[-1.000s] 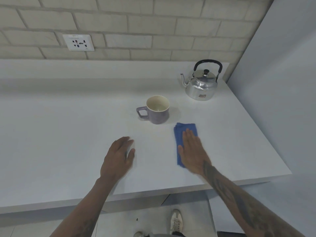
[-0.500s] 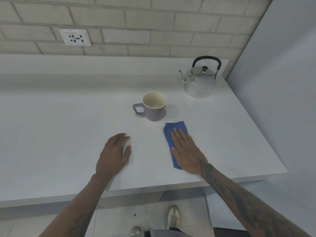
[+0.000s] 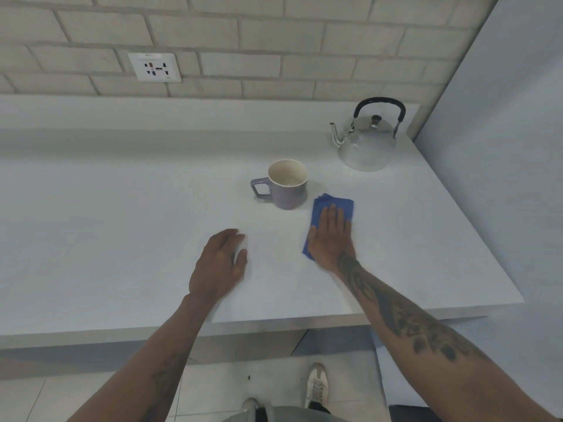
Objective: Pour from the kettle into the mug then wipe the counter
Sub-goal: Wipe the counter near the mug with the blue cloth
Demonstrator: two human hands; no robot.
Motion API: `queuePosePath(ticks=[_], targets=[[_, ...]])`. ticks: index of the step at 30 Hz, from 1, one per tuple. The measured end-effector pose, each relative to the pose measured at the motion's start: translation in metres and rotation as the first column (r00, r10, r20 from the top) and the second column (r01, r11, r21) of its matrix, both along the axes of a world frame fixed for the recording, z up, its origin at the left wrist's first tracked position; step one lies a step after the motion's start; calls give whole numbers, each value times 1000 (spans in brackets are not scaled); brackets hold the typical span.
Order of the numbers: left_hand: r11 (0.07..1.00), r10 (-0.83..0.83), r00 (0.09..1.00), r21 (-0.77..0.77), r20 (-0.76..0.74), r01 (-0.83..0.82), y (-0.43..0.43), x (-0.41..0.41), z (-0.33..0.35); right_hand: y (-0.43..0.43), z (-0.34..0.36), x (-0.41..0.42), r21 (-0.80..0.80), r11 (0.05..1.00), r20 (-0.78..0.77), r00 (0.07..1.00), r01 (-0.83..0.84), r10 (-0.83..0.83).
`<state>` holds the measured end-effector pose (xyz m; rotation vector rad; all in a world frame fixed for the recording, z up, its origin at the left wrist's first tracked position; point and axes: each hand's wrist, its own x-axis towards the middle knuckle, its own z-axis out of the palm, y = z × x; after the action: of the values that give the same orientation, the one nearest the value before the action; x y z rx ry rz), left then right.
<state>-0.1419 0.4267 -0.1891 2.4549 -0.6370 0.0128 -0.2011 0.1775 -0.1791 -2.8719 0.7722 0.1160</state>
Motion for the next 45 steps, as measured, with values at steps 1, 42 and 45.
queuePosePath(ticks=[1, 42, 45], targets=[[1000, -8, 1000, -1, 2, 8, 0, 0, 0, 16, 0, 2, -3, 1000, 2, 1000, -30, 30], [929, 46, 985, 370, -164, 18, -190, -51, 63, -122, 52, 42, 102, 989, -28, 994, -105, 109], [939, 95, 970, 345, -222, -13, -196, -51, 60, -127, 49, 48, 137, 984, -57, 990, -117, 126]])
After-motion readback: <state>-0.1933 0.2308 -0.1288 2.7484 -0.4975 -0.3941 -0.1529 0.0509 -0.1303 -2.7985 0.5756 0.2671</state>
